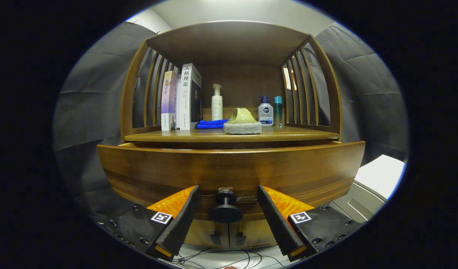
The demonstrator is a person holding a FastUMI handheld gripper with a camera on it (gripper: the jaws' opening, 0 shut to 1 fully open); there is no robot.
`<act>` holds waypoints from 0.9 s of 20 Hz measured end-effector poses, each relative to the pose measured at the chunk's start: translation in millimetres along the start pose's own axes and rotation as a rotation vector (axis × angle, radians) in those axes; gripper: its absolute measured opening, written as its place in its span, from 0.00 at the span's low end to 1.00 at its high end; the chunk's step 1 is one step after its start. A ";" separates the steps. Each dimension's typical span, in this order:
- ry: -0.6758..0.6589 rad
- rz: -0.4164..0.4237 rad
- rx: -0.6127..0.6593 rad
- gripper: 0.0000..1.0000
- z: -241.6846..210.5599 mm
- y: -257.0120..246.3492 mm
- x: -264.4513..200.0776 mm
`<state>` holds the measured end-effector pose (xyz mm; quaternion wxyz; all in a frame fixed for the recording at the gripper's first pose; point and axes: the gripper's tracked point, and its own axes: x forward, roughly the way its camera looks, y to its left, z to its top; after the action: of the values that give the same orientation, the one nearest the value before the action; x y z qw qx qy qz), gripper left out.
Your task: Pull open the drawer, take out the items inside it, and place them on the countertop above the cabinet.
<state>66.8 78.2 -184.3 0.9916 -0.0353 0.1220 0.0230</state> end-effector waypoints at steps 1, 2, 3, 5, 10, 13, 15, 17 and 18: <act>0.000 -0.001 -0.001 0.99 0.6 0.1 6.4; -0.001 -0.002 -0.001 0.99 2.6 -0.1 12.9; 0.004 -0.002 -0.001 0.99 3.0 -0.4 20.4; 0.007 -0.004 0.005 0.99 5.1 0.4 32.9; -0.004 -0.010 0.006 0.99 9.5 0.7 59.8; -0.022 -0.025 0.001 0.99 9.4 2.8 67.0; -0.048 -0.029 -0.033 0.99 11.1 8.0 67.4; -0.058 -0.007 -0.059 0.98 14.1 13.4 65.9; -0.058 0.025 -0.056 0.98 18.6 19.4 61.7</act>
<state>130.0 101.2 -182.6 0.9930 -0.0610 0.0931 0.0399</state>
